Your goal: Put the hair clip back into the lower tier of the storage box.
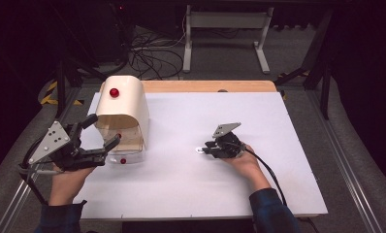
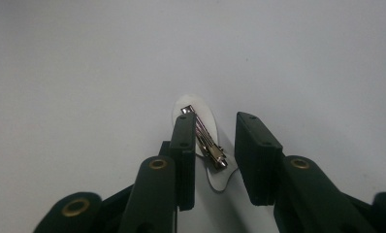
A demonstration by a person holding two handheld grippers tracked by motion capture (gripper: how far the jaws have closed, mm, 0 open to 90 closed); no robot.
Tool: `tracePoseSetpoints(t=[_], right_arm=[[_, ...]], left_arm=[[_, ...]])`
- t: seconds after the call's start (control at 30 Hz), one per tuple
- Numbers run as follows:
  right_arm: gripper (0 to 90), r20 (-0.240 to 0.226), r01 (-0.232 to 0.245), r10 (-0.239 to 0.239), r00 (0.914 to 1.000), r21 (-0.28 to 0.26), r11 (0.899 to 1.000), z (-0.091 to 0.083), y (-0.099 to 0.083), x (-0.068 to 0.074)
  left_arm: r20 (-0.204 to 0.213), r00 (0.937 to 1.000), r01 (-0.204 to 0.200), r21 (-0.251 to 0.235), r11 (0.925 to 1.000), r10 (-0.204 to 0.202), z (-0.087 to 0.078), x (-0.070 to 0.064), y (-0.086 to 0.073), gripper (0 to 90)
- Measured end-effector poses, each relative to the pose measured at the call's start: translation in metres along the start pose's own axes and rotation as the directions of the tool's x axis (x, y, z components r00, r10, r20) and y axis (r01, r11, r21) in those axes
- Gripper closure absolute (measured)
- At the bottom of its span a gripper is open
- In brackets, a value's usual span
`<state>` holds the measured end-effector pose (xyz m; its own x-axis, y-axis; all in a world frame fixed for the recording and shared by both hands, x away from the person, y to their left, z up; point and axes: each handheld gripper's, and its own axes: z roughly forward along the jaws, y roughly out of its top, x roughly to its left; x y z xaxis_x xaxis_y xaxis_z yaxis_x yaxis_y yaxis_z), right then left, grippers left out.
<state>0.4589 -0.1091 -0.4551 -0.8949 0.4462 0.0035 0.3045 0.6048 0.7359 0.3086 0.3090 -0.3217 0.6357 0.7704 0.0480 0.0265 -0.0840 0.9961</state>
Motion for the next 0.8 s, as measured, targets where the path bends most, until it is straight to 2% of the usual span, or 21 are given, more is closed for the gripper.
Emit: tracePoseSetpoints(t=[0.23, 0.37, 0.7, 0.8], right_arm=[[73.7, -0.023, -0.027, 0.026, 0.9994, -0.008, 1.000, 0.0005, -0.0014, -0.0017], [78.9, -0.026, -0.041, 0.041, 0.9988, -0.006, 0.999, -0.0008, -0.0024, -0.0028], [82.6, -0.028, -0.029, 0.030, 0.9992, 0.011, 1.000, -0.0022, -0.0009, 0.0008], [82.9, -0.027, -0.025, 0.025, 0.9993, -0.007, 1.000, -0.0027, 0.0005, 0.0023]], left_arm=[[0.004, 1.0000, -0.002, 0.007, 1.0000, 0.002, 0.0011, -0.0005, -0.0005, 7.7], [0.004, 1.0000, 0.000, 0.007, 1.0000, 0.000, 0.0010, -0.0005, -0.0005, 7.6], [0.002, 1.0000, 0.005, 0.010, 0.9999, -0.005, 0.0016, -0.0003, -0.0011, 7.6], [0.004, 1.0000, 0.001, 0.012, 0.9999, -0.001, 0.0013, 0.0003, -0.0009, 7.7]])
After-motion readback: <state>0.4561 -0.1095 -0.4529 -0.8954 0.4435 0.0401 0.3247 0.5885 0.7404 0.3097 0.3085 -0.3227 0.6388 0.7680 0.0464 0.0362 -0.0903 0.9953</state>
